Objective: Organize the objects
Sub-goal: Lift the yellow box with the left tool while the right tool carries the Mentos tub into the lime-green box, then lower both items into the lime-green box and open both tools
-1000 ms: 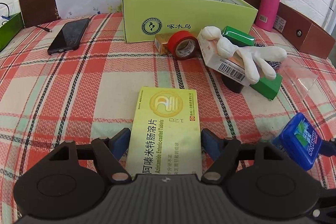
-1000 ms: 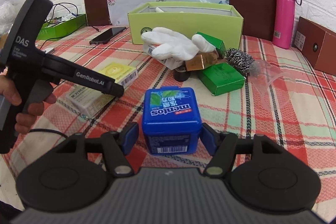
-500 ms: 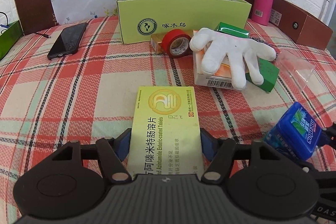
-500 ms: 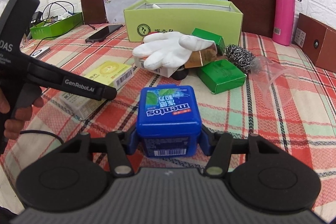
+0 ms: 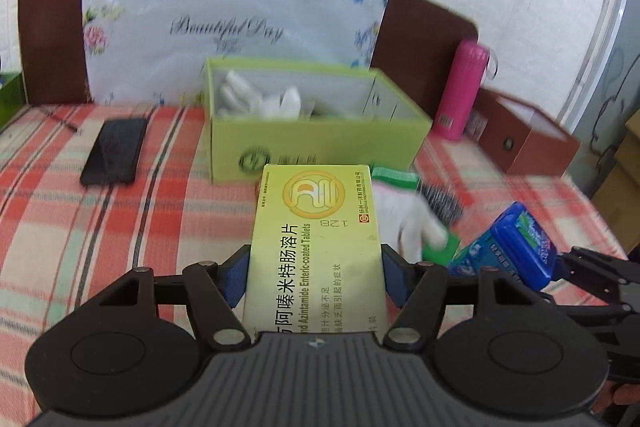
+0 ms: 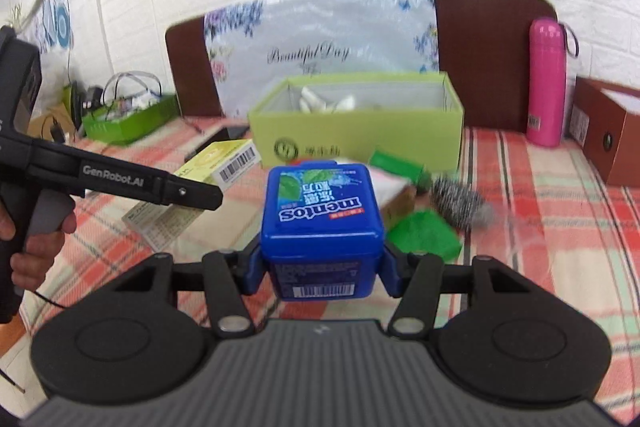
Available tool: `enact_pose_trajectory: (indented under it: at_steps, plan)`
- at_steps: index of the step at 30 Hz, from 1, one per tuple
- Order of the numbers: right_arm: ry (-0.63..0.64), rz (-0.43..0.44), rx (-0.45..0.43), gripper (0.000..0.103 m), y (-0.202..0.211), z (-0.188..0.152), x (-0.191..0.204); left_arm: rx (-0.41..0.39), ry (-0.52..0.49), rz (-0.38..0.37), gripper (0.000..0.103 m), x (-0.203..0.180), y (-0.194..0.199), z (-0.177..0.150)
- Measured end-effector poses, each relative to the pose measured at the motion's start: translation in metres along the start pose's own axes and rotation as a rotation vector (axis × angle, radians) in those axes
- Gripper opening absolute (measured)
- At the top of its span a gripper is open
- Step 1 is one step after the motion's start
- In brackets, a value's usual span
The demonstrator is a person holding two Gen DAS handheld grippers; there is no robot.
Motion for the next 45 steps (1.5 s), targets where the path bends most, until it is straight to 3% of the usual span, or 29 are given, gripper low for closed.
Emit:
enact_pose_trajectory:
  at_steps: [7, 11, 18, 29, 35, 40, 43, 45]
  plan:
    - [0.037, -0.039, -0.096, 0.055, -0.030, 0.062, -0.016, -0.091, -0.025, 0.000, 0.068, -0.002, -0.015, 0.059]
    - [0.041, -0.057, -0.122, 0.055, -0.059, 0.090, -0.025, -0.096, 0.011, -0.004, 0.068, 0.009, -0.036, 0.081]
    - [0.070, -0.108, -0.153, 0.055, -0.127, 0.125, -0.043, -0.091, 0.037, 0.065, 0.068, 0.039, -0.080, 0.118]
    - [0.107, -0.190, -0.073, 0.055, -0.232, 0.132, -0.062, -0.042, 0.101, 0.157, 0.068, 0.094, -0.144, 0.133]
    - [0.139, -0.228, -0.020, 0.055, -0.270, 0.127, -0.064, -0.007, 0.099, 0.166, 0.068, 0.107, -0.167, 0.129]
    - [0.173, -0.242, 0.050, 0.055, -0.291, 0.114, -0.065, -0.037, 0.037, 0.175, 0.069, 0.105, -0.172, 0.130]
    - [0.198, -0.234, 0.051, 0.065, -0.290, 0.110, -0.062, -0.043, 0.029, 0.179, 0.075, 0.104, -0.172, 0.131]
    - [0.199, -0.218, 0.034, 0.085, -0.284, 0.112, -0.059, -0.023, 0.040, 0.181, 0.077, 0.103, -0.171, 0.130]
Point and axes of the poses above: each gripper's, at about its wrist camera, not at the fingertips, and y roughly against the way its jaws point, x to its left, z to its top, the point moved 10 cm from there along -y, roughly the way its jaws point, and after that the axes turned 11 degrees about -z, right-handed, at the moved point
